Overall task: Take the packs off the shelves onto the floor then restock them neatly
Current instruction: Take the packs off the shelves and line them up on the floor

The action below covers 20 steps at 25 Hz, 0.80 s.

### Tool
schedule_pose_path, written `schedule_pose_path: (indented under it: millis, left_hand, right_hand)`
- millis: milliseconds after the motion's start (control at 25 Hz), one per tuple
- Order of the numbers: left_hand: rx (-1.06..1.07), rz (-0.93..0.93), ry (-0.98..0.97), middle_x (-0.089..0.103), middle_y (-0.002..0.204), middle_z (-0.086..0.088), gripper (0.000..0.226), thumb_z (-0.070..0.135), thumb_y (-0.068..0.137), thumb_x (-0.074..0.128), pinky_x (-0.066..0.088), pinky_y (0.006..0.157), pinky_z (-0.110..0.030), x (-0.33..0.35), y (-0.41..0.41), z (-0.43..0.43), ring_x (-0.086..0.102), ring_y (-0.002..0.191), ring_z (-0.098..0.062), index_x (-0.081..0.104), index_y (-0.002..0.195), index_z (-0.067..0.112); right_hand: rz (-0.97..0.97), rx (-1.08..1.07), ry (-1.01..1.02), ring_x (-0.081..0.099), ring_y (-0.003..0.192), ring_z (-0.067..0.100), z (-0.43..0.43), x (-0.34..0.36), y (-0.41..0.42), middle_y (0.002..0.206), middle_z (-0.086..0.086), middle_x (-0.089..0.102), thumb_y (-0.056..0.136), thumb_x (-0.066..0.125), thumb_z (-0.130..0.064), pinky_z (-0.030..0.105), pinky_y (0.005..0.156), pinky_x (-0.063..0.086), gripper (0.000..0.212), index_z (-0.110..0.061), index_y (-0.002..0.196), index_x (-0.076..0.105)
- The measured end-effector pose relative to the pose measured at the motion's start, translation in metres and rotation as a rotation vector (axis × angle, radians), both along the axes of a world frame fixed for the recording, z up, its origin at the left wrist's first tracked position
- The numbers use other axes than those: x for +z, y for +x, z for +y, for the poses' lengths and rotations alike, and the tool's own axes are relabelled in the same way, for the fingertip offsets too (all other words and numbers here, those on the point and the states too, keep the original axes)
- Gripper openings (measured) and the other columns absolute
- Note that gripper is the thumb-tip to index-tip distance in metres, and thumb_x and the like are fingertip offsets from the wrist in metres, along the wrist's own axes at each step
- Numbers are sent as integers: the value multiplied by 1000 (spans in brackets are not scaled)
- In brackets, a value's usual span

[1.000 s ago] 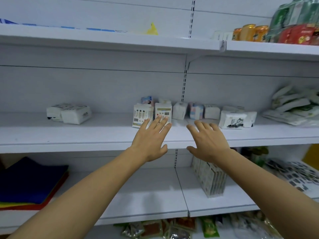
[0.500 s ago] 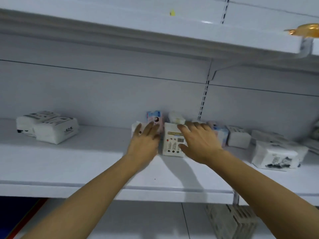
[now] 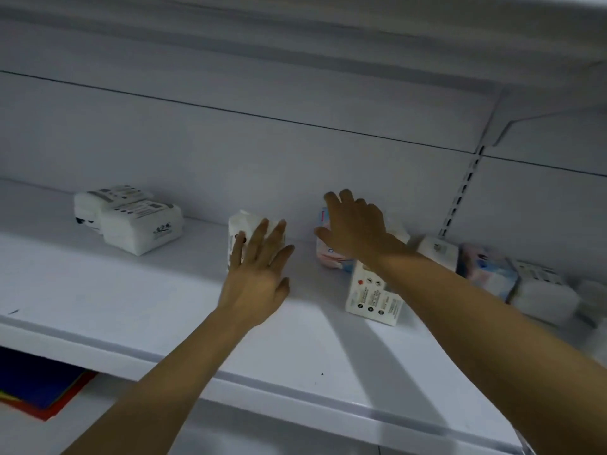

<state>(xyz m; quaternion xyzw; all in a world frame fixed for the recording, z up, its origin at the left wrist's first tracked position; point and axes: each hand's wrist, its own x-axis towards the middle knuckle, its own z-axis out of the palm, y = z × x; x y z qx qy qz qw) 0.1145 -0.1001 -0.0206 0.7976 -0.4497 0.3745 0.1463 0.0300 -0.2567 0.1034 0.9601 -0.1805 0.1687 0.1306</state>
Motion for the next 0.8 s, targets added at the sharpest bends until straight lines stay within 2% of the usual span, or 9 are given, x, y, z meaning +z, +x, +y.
schedule_pose_path:
  millis: [160, 240, 360, 480, 640, 720, 800]
  left_hand:
    - [-1, 37, -44, 22, 158, -14, 77, 32, 74, 66, 22, 115, -55, -3, 0, 0, 22, 145, -30, 40, 144, 10]
    - [-10, 37, -39, 23, 157, -14, 78, 33, 75, 65, 23, 115, -56, -3, 1, 0, 22, 145, -29, 39, 144, 8]
    - [-15, 35, -34, 26, 157, -13, 78, 35, 75, 65, 25, 114, -57, -4, 4, -1, 24, 145, -30, 39, 144, 8]
    - [-46, 67, -54, 28, 156, -12, 84, 33, 74, 68, 20, 116, -54, -5, 4, -1, 23, 145, -29, 35, 146, 6]
    - [-92, 135, -69, 27, 156, -11, 83, 37, 80, 62, 12, 117, -49, -3, 4, -1, 22, 146, -27, 28, 149, 5]
    - [-153, 229, -152, 26, 157, -8, 76, 44, 89, 50, 6, 119, -42, 5, -4, 4, 20, 146, -22, 23, 151, 7]
    - [-296, 507, -284, 25, 157, 2, 75, 53, 93, 38, 7, 120, -29, 22, -19, 13, 16, 145, -7, 15, 153, 15]
  right_hand:
    - [63, -190, 159, 52, 115, 35, -14, -22, 27, 133, 18, 41, 76, 62, -68, 40, 87, 44, 88, -10, 136, 33]
    - [109, -231, 171, 50, 119, 36, -15, -28, 34, 138, 21, 36, 72, 68, -65, 41, 89, 45, 98, -7, 139, 28]
    - [92, -112, 116, 56, 106, 33, -6, -26, 43, 132, 16, 38, 76, 72, -47, 34, 75, 44, 81, -10, 135, 31]
    - [3, 6, 151, 57, 104, 33, 8, -17, 45, 134, 12, 34, 77, 73, -45, 42, 80, 51, 80, -16, 137, 29]
    - [-86, 126, 36, 48, 119, 36, 28, -1, 25, 157, 14, 4, 80, 71, -40, 44, 86, 51, 91, -28, 150, 14]
    - [-93, 128, -13, 44, 124, 36, 37, 6, 6, 159, 15, 1, 83, 67, -38, 43, 89, 51, 92, -29, 152, 7]
    - [-156, 153, -74, 46, 122, 35, 45, 6, -18, 157, 16, 12, 82, 69, -31, 41, 90, 48, 93, -24, 153, 9]
